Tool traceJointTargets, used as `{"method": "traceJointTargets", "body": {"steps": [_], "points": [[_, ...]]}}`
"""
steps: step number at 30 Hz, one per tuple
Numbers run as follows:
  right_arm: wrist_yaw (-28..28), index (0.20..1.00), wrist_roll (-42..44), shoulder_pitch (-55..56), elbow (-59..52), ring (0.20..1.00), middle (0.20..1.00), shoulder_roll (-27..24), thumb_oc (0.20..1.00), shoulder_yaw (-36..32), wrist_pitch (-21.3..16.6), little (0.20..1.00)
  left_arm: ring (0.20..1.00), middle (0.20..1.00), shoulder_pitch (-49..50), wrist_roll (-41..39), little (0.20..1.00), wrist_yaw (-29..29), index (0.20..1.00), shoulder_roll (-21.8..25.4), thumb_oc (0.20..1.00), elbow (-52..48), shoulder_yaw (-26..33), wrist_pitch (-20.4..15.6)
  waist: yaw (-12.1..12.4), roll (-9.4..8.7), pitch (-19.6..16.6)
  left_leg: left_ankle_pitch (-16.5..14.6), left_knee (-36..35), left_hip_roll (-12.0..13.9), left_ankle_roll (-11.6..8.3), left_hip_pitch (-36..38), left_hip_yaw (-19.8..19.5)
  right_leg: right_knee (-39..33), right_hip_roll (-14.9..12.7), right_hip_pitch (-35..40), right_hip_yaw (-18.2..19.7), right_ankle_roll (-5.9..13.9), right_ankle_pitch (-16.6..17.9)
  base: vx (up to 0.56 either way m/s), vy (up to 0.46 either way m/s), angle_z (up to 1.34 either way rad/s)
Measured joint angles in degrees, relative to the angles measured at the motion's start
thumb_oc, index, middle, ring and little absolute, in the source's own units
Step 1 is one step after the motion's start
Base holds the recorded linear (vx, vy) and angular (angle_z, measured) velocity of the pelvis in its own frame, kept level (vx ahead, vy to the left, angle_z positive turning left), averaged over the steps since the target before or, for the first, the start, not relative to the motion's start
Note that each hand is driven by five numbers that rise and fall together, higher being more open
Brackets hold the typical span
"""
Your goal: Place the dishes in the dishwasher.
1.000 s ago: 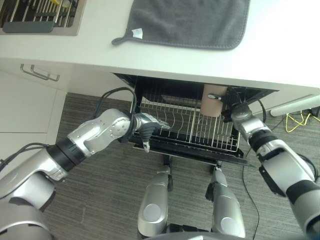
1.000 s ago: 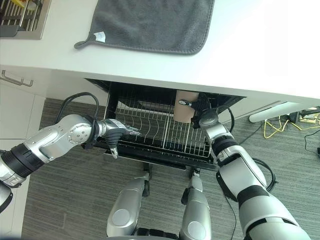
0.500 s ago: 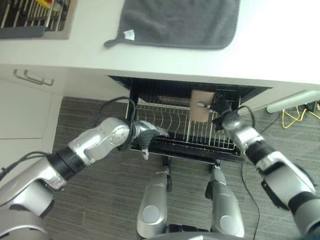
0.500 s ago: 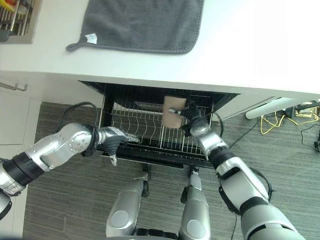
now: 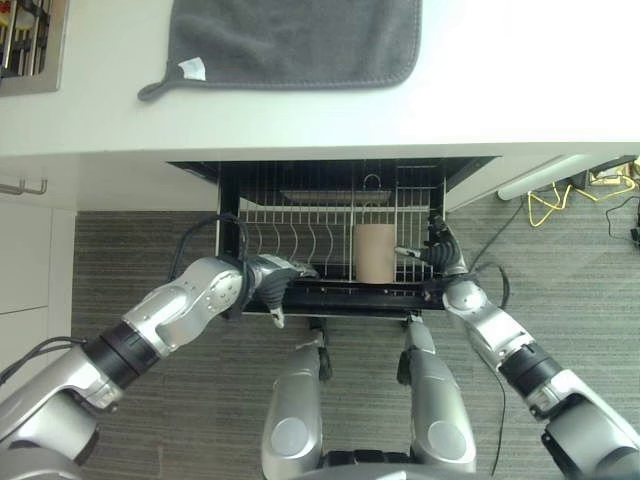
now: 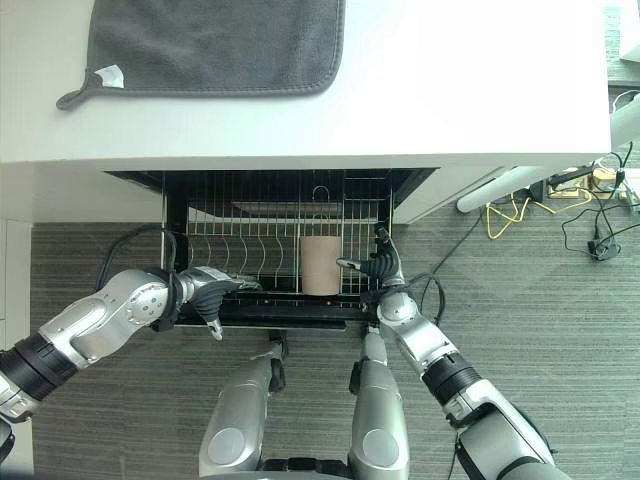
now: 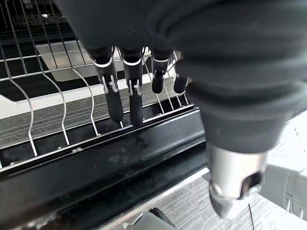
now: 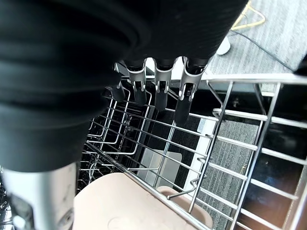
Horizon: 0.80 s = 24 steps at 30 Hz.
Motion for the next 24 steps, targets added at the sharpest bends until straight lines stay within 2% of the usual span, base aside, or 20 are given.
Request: {"method": "traceJointTargets", "body": {"steps": [8, 14, 17, 22, 24], "points": [[-0.43, 1.0, -0.58, -0.51, 0.24, 1.0, 1.0, 0.01, 1.0, 0.16, -0.65, 1.0, 1.0, 1.0, -0.08, -0.01, 1.0, -0.08, 1.0, 0.0, 1.0, 0.01, 0.0, 0.02, 0.16, 0.07, 0.05, 0.0, -0.03, 0.01, 0.0, 0.03, 0.01, -0.01, 0.01, 0.0, 0.0, -0.03, 0.02, 0.0, 0.0, 0.0], [-1.64, 1.0, -0.56, 2.08, -8.46, 1.0, 1.0, -1.76, 1.0, -0.96, -5.56, 1.0, 1.0, 1.0, 0.8, 0.0, 1.0, -0.09, 1.0, 0.0, 1.0, -0.02, 0.33, 0.25, 0.04, 0.17, 0.26, 0.0, -0.03, 0.1, 0.0, 0.16, 0.05, 0.0, 0.12, 0.0, 0.12, -0.06, 0.04, 0.0, 0.001, -0.01], [-1.35, 1.0, -0.54, 4.97, -15.56, 1.0, 1.0, -4.63, 1.0, -2.53, -9.07, 1.0, 1.0, 1.0, 4.34, 0.01, 1.0, 0.07, 1.0, -0.01, 1.0, -0.12, 3.69, 1.01, 0.06, -0.01, 0.56, -0.11, -0.29, 0.17, -0.13, 1.54, 1.05, 0.01, 0.22, 0.74, 0.98, -0.16, 0.16, 0.03, 0.008, -0.12], [0.37, 1.0, -0.43, 10.71, -20.59, 1.0, 1.0, -8.06, 1.0, -5.46, -12.45, 1.0, 1.0, 1.0, 9.22, 0.08, 1.0, 4.37, 1.0, -0.01, 1.0, -0.22, 6.7, 2.54, -0.34, -0.16, 0.56, -0.21, -0.44, 0.36, -0.15, 3.12, 1.37, 0.0, 0.39, 2.04, 1.32, -0.15, 0.13, 0.04, -0.002, -0.04], [0.7, 1.0, -0.37, 12.21, -20.72, 1.0, 1.0, -8.35, 1.0, -6.3, -12.74, 1.0, 1.0, 1.0, 10.17, 0.18, 1.0, 5.91, 1.0, 0.03, 1.0, -0.23, 7.01, 3.0, -0.32, -0.17, 0.56, -0.2, -0.37, 0.38, -0.14, 3.18, 1.4, 0.0, 0.4, 2.12, 1.32, -0.15, 0.12, 0.09, -0.002, 0.0]]}}
